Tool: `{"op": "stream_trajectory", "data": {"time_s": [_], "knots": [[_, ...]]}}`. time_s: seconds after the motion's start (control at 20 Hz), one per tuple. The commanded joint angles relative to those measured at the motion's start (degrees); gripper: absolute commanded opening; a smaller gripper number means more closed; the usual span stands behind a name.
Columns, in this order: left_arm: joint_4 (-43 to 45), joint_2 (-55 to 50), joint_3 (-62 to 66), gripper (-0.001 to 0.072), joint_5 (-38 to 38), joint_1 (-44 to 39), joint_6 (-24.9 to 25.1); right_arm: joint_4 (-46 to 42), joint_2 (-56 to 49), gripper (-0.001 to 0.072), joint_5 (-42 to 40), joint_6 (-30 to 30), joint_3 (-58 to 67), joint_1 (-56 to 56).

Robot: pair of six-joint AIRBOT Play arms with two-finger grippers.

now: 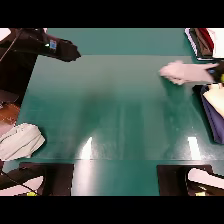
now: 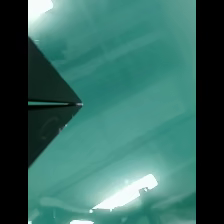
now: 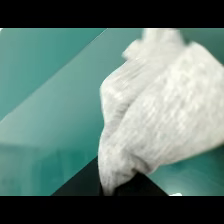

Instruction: Fold the shirts.

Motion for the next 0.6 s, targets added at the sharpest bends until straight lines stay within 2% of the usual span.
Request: {"op": "stream_trajectory", "data": {"time_s": [0.0,0.2,0.4,0.5,0.55], "knots": [[0.0,0.0,0.0,0.0023,5.4,-3.1,0.0,-0.9,0.1,0.0010,-1.2,0.3,0.0,-8.9],[-0.2,0.0,-0.2,0.0023,4.2,-3.3,-0.1,-1.0,0.9,0.0010,-4.1,0.3,1.9,-9.9],[-0.2,-0.1,-0.3,0.0023,3.9,-3.3,0.0,-1.2,3.5,0.0010,-0.8,0.3,11.1,-9.9],[-0.2,-0.1,-0.3,0.0023,3.9,-3.3,0.0,-5.8,5.7,0.0010,2.7,0.7,14.6,-9.9],[-0.2,-0.1,-0.3,0.0023,3.8,-3.3,0.0,-10.6,7.2,0.0010,4.2,3.0,15.1,-9.9]]}}
